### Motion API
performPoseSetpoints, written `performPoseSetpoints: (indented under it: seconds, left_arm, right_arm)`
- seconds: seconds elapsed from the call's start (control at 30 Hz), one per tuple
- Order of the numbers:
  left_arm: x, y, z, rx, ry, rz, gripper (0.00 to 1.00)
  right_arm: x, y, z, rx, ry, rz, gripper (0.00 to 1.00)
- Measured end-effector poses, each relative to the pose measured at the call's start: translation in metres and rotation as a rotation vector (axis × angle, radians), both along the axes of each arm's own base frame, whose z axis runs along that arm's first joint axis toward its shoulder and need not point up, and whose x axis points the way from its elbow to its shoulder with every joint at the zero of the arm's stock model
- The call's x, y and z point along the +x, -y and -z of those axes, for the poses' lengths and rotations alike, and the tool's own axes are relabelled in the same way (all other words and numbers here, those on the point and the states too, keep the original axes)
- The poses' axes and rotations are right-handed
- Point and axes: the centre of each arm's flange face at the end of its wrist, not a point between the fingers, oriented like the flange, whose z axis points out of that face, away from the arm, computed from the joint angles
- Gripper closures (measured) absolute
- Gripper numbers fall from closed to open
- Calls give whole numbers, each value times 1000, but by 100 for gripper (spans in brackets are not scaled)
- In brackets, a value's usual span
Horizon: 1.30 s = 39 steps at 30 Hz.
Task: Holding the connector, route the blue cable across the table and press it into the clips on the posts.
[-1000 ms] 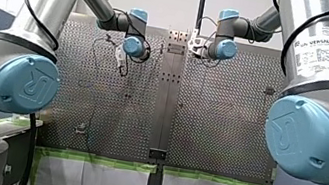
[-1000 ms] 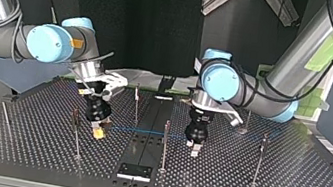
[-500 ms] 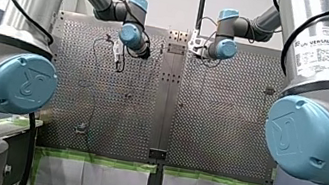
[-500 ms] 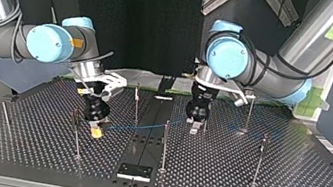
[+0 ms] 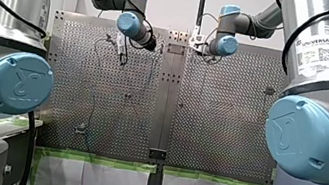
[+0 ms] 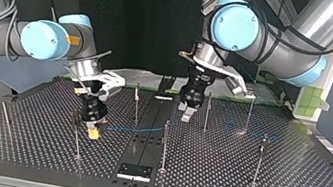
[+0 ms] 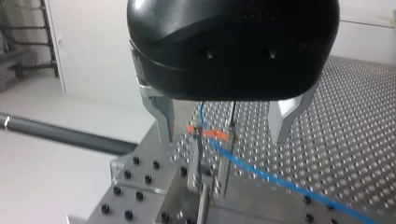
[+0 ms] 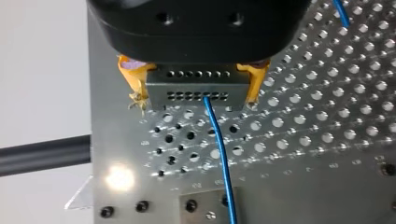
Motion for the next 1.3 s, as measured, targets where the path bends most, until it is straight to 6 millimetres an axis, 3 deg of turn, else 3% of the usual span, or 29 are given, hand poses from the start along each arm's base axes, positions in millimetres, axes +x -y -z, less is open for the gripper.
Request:
performPoseSetpoints:
  seconds: [0.57, 0.97, 1.3]
  left_arm:
    - [-29, 57, -28, -34, 87, 11, 0]
    - [5, 76, -21, 25, 64, -57, 0]
    - [14, 75, -28, 40, 76, -73, 0]
  right_arm:
    - [-12, -9, 6, 30, -20, 36, 100]
    - [-18, -11, 21, 52, -43, 48, 100]
    - [-24, -6, 23, 54, -44, 60, 100]
